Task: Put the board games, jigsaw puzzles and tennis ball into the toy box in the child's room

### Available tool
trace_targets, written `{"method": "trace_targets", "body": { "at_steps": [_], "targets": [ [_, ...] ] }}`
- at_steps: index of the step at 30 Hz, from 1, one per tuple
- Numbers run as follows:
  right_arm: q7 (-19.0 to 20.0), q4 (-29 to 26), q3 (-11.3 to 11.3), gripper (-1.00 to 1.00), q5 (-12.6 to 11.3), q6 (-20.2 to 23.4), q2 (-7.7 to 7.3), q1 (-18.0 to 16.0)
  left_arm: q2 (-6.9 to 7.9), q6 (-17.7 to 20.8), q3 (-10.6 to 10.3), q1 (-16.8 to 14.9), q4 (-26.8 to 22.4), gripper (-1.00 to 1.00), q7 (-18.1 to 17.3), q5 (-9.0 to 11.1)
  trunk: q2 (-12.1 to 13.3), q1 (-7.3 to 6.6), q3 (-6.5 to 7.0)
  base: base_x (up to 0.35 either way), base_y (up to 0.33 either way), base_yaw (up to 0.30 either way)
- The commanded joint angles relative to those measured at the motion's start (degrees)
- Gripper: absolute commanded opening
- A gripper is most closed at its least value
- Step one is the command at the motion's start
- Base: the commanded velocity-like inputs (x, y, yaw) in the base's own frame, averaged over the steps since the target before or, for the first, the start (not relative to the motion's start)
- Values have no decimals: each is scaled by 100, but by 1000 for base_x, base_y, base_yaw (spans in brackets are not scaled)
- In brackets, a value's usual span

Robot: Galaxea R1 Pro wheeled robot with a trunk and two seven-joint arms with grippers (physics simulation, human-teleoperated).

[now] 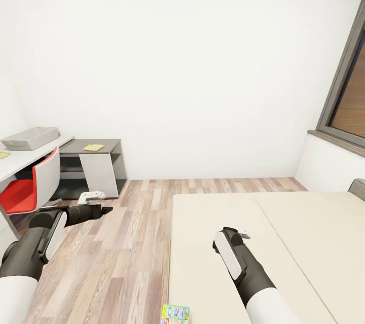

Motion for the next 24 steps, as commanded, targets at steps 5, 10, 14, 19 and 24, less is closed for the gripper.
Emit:
{"method": "trace_targets", "body": {
  "at_steps": [5,10,14,19,24],
  "targets": [
    [-41,-11,6,100,-61,5,0,-3,0,38,8,-2,1,100,-10,20,-5,2,-3,0,0,0],
    [-35,-13,6,100,-71,38,0,-3,0,38,8,-2,-1,100,-11,20,-5,2,-3,0,0,0],
    [-35,-16,6,100,-72,32,0,-3,0,38,8,-5,-1,100,-10,20,-5,2,-3,0,0,0],
    [-35,-16,12,100,-72,29,0,-3,0,38,8,-1,-1,100,-13,20,-5,2,-3,0,0,0],
    [-35,-13,15,100,-77,44,0,-3,0,38,9,-1,0,100,-10,20,-5,2,-3,0,0,0]
  ]
}}
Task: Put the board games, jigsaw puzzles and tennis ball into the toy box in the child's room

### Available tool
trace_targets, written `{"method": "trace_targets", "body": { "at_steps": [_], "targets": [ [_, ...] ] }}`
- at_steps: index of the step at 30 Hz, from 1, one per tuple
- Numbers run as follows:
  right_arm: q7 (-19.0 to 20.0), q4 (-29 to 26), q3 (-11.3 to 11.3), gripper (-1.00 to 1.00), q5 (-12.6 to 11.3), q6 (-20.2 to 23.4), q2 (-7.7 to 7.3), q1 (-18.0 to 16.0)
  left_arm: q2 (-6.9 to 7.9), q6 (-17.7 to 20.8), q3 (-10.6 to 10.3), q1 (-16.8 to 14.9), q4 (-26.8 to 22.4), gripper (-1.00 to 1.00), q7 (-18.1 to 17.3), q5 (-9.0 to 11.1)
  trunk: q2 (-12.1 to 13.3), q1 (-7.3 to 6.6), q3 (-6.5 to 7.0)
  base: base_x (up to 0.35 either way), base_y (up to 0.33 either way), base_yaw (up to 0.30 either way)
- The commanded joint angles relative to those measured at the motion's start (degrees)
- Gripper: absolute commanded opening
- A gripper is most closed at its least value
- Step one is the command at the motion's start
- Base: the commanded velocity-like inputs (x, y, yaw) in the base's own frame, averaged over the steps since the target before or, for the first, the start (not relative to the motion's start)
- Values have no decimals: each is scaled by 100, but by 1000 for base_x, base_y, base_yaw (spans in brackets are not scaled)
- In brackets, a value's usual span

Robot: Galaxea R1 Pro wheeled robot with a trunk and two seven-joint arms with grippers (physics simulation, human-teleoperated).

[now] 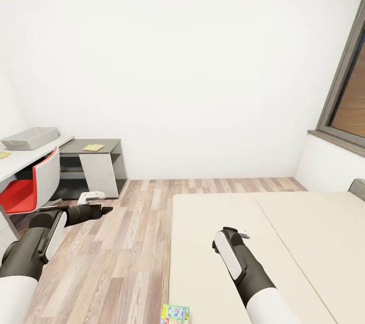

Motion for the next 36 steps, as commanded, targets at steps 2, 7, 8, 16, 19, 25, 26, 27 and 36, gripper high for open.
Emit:
{"method": "trace_targets", "body": {
  "at_steps": [2,7,8,16,19,25,26,27,36],
  "targets": [
    [-55,-10,8,100,-44,13,0,-3,0,38,7,-3,-4,100,-14,19,-5,2,-3,0,0,0],
    [-55,-20,8,100,-43,0,0,-3,0,38,10,-6,-2,100,-11,19,-5,2,-3,0,0,0],
    [-55,-21,8,100,-43,-1,0,-3,0,38,10,-5,-2,100,-11,19,-5,2,-3,0,5,0],
    [-55,-22,8,100,-43,-10,0,-3,0,38,7,-5,-2,100,-14,19,-5,2,-3,0,116,0],
    [-55,-21,8,100,-44,-14,0,-3,0,38,7,-5,-2,100,-13,19,-5,2,-3,0,207,0],
    [-55,-20,8,100,-44,-16,0,-3,0,38,7,-5,-2,100,-14,19,-5,2,-3,0,240,0],
    [-55,-18,8,100,-46,-16,0,-3,0,38,6,-4,-2,100,-13,19,-5,2,-3,0,255,0],
    [-55,-17,8,100,-48,-16,0,-3,0,38,10,-3,-2,100,-15,19,-5,2,-3,0,257,0],
    [-55,-16,8,100,-45,-18,0,-3,0,38,7,-2,-2,100,-13,19,-5,2,-3,0,260,0]
  ]
}}
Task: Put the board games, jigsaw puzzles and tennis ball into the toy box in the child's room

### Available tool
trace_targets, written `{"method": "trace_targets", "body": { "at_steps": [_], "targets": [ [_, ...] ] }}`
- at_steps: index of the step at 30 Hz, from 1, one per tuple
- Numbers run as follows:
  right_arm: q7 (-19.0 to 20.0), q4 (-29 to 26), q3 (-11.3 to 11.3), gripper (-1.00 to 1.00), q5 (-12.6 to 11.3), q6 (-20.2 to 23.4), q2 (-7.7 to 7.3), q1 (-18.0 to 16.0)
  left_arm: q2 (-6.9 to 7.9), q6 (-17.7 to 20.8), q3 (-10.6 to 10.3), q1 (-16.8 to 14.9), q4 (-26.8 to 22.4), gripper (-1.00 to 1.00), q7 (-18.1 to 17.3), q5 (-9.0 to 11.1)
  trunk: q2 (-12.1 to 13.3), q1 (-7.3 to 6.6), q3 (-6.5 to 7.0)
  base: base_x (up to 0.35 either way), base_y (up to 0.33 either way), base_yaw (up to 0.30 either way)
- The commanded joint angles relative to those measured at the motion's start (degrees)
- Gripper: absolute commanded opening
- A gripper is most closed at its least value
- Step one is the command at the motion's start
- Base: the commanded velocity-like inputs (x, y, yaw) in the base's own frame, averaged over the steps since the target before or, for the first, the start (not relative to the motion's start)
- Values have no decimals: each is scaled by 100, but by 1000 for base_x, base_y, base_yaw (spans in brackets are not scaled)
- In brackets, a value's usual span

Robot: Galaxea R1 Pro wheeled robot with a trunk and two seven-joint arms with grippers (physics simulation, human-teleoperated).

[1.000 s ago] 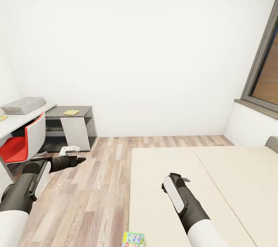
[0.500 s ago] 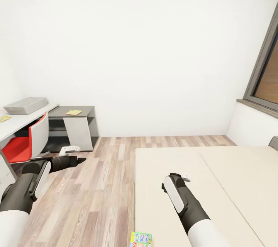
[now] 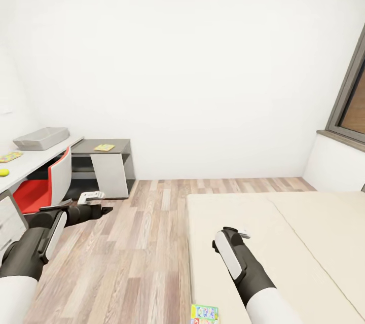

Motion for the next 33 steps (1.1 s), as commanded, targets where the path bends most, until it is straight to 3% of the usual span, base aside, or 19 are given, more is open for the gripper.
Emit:
{"method": "trace_targets", "body": {
  "at_steps": [1,33],
  "targets": [
    [-57,-4,9,100,-51,8,0,-3,0,34,8,-1,-1,100,-11,19,-5,3,-3,0,261,0],
    [-57,-4,9,100,-51,4,0,-3,0,34,8,-4,-2,100,-11,19,-5,3,-3,0,261,-3]
  ]
}}
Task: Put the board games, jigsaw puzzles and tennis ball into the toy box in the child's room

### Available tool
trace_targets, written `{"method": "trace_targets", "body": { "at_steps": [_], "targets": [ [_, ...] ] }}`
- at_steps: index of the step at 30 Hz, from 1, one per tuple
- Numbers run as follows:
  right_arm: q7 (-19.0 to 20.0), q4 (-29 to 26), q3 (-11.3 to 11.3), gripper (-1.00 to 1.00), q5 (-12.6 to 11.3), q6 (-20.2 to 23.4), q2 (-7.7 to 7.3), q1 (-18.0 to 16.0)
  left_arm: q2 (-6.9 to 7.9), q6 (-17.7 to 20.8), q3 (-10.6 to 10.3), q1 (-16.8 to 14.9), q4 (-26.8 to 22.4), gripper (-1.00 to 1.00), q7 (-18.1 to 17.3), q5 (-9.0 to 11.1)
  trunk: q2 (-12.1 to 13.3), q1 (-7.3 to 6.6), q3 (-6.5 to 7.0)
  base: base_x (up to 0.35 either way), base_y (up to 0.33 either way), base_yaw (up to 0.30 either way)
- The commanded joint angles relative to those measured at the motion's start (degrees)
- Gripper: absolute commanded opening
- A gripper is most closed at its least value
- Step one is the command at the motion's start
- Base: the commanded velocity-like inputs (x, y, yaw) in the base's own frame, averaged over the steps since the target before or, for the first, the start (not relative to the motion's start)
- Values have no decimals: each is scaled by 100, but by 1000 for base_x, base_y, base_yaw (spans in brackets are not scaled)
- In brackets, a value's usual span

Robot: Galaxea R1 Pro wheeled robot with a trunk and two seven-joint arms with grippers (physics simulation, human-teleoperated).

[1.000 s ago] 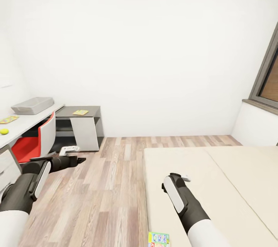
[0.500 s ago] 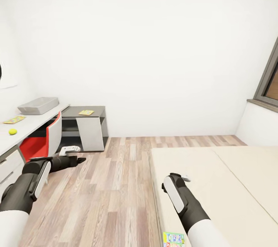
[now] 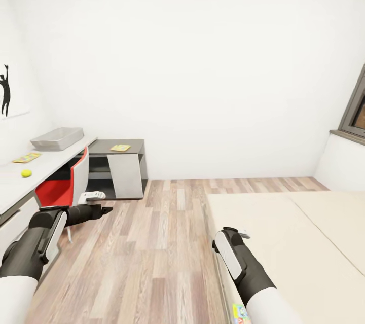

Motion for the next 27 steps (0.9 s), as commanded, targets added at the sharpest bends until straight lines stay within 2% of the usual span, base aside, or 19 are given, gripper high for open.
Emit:
{"method": "trace_targets", "body": {
  "at_steps": [1,27],
  "targets": [
    [-57,-4,9,100,-51,11,0,-3,0,34,8,0,-1,100,-13,19,-5,3,-3,0,274,-127],
    [-55,-4,9,100,-60,11,0,-3,0,34,8,1,-4,100,-18,19,-5,3,-3,0,289,-264]
  ]
}}
